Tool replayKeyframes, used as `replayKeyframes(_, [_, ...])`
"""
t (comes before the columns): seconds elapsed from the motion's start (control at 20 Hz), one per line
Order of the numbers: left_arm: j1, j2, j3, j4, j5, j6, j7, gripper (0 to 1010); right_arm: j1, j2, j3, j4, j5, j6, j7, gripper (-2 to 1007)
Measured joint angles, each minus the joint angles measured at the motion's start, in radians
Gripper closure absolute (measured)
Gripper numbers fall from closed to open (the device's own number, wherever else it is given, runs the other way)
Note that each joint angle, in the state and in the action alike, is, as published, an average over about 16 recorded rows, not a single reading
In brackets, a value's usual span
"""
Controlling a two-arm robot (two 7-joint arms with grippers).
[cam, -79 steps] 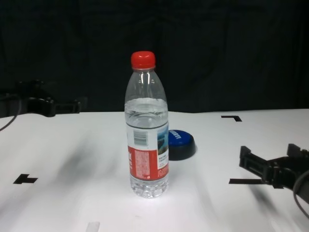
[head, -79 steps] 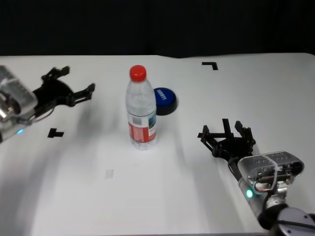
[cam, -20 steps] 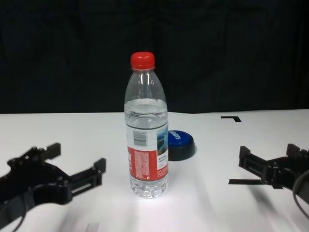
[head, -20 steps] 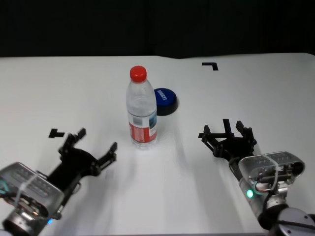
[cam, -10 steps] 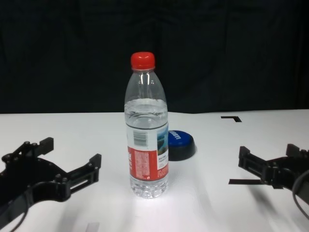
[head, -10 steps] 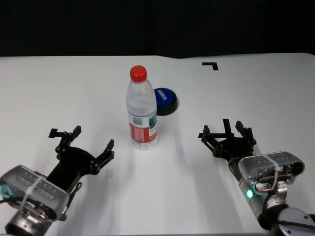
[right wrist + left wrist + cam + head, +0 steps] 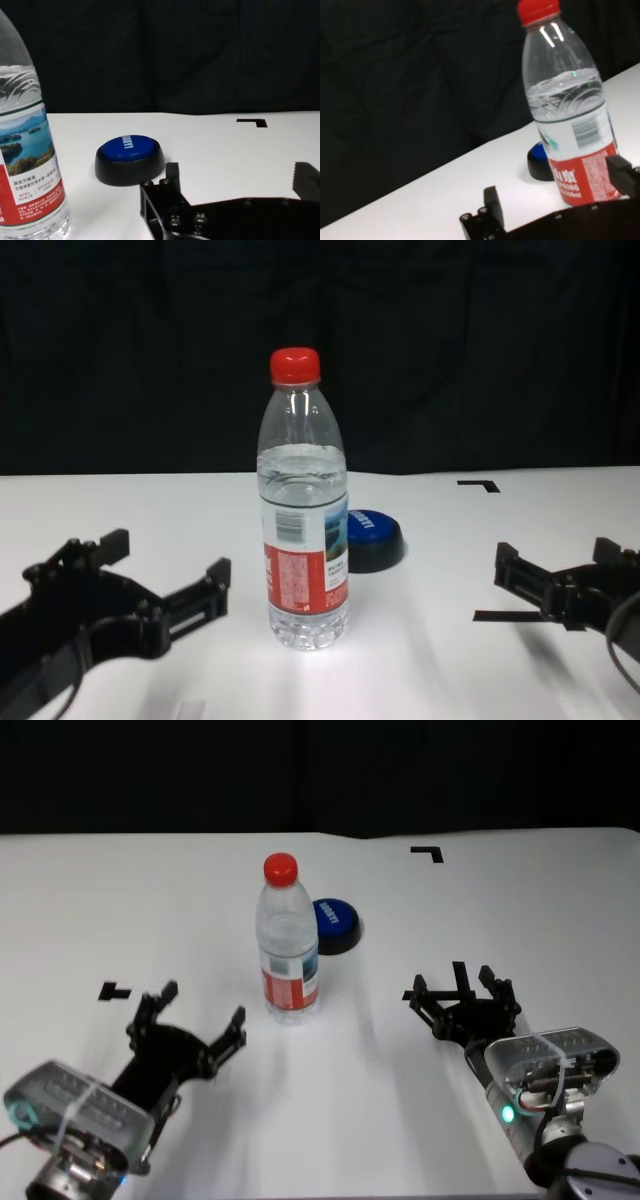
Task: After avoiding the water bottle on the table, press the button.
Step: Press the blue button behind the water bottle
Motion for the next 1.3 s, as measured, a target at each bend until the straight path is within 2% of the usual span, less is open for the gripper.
replayKeyframes(0.45, [0.014,-0.012,-0.006,0.003,-0.011,-0.002,-0.019,7,0.0,0.0,0.0,0.0,0.0,0.0,0.0,3])
replayKeyframes(1.3, [0.006,-0.02,-0.009,0.022,-0.023,-0.009,-0.024,7,0.0,0.0,0.0,0.0,0.0,0.0,0.0,3])
